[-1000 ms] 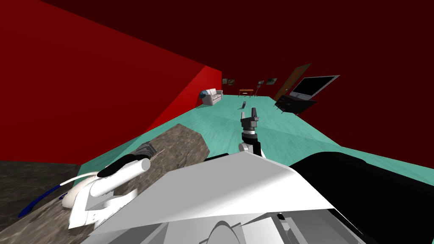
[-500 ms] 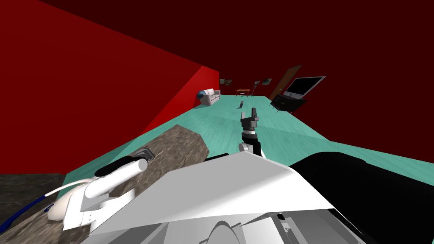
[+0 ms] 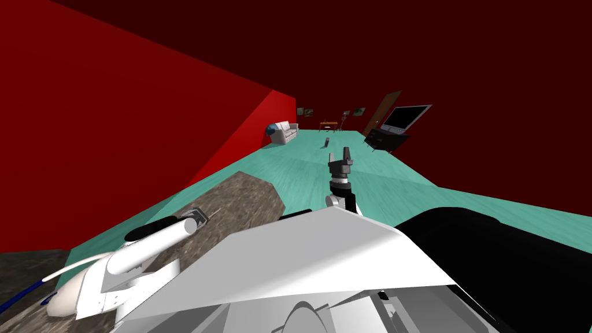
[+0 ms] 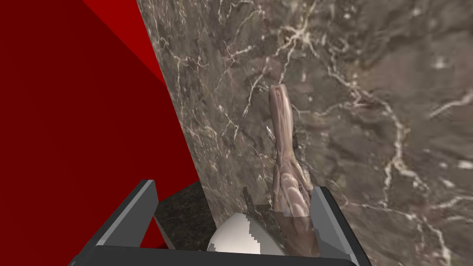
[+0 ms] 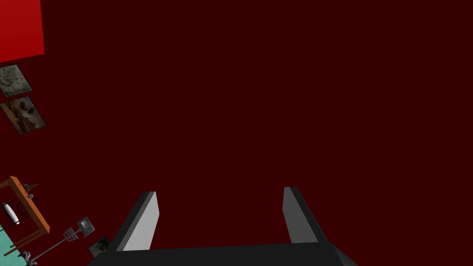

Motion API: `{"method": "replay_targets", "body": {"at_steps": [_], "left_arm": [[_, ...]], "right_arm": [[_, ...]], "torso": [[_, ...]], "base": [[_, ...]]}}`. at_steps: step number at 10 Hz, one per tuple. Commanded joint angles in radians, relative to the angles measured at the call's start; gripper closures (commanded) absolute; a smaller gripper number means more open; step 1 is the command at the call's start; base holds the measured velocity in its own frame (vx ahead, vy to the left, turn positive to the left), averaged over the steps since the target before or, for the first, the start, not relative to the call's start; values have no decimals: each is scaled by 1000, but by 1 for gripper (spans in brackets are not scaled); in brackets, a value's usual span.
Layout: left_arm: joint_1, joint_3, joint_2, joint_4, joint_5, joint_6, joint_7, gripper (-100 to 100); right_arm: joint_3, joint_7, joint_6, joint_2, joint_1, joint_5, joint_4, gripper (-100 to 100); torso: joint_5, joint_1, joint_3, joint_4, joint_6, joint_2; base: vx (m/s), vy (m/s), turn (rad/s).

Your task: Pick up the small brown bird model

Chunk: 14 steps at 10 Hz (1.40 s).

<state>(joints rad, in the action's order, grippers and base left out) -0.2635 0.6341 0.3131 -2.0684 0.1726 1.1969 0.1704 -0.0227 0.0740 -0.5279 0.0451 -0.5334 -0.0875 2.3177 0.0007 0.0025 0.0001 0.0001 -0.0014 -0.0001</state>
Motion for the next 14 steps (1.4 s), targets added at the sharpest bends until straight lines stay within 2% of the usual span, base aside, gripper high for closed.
{"method": "replay_targets", "body": {"at_steps": [1, 2, 4, 5, 7, 8, 11, 13, 14], "left_arm": [[9, 16, 8, 26, -1, 50, 21, -100], [9, 16, 8, 26, -1, 58, 21, -100], [18, 41, 19, 59, -3, 123, 54, -100], [18, 41, 19, 59, -3, 139, 54, -100], [27, 64, 28, 85, -4, 202, 81, -100], [27, 64, 28, 85, -4, 207, 81, -100], [35, 88, 37, 114, -4, 280, 109, -100], [36, 96, 35, 130, -3, 311, 120, -100], [39, 94, 40, 128, -2, 299, 116, -100]], "right_arm": [[0, 0, 0, 0, 0, 0, 0, 0], [0, 0, 0, 0, 0, 0, 0, 0], [0, 0, 0, 0, 0, 0, 0, 0], [0, 0, 0, 0, 0, 0, 0, 0], [0, 0, 0, 0, 0, 0, 0, 0], [0, 0, 0, 0, 0, 0, 0, 0], [0, 0, 0, 0, 0, 0, 0, 0], [0, 0, 0, 0, 0, 0, 0, 0], [0, 0, 0, 0, 0, 0, 0, 0]], "torso": [[0, 0, 0, 0, 0, 0], [0, 0, 0, 0, 0, 0], [0, 0, 0, 0, 0, 0], [0, 1, 0, 0, 0, 0], [0, 1, 0, 0, 0, 0], [0, 1, 0, 0, 0, -1], [0, 2, -1, 0, 0, -1], [1, 2, -1, 0, 0, -1], [0, 1, 0, 0, 0, 0]], "base": [[-6, 23, -71], [-7, 20, -50], [-10, 34, -115], [-10, 37, -40], [-3, 33, -80], [-3, 38, -41], [7, 44, -79], [-6, 36, -60], [-8, 7, -23]]}}
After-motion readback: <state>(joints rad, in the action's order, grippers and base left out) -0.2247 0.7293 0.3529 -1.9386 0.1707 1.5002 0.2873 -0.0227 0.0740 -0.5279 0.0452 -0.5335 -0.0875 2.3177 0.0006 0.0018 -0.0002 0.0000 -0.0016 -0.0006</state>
